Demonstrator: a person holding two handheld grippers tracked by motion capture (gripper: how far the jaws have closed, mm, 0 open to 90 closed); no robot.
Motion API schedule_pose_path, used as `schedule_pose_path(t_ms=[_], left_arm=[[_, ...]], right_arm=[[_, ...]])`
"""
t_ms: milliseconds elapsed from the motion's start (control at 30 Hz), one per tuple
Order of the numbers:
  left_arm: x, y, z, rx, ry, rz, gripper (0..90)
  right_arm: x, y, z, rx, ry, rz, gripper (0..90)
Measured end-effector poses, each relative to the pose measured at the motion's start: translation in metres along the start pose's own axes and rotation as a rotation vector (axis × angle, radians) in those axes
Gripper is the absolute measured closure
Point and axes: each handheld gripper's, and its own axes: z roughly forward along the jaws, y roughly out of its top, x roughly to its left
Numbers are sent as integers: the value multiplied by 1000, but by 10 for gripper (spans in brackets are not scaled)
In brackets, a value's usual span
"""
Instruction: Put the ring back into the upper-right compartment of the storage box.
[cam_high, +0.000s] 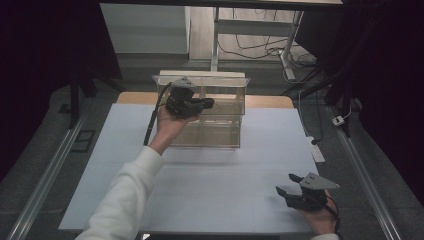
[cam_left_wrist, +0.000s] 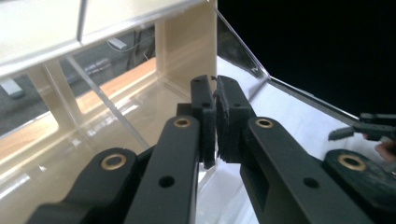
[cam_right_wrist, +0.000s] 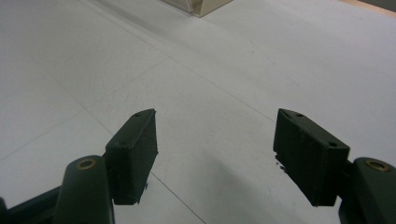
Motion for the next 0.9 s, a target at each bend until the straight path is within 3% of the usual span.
schedule_pose_path(t_ms=[267, 500, 600, 900], left_arm=[[3, 5, 10, -13, 37, -13, 857], [5, 3, 13, -21, 39, -15, 840], [2, 2, 12, -30, 33, -6, 689], [-9, -2, -1, -14, 4, 60, 555]], right_arm=[[-1, -2, -3, 0, -6, 3, 298], [-1, -3, -4, 0, -7, 7, 298], [-1, -3, -3, 2, -6, 5, 298], [0, -2, -3, 2, -5, 1, 298]])
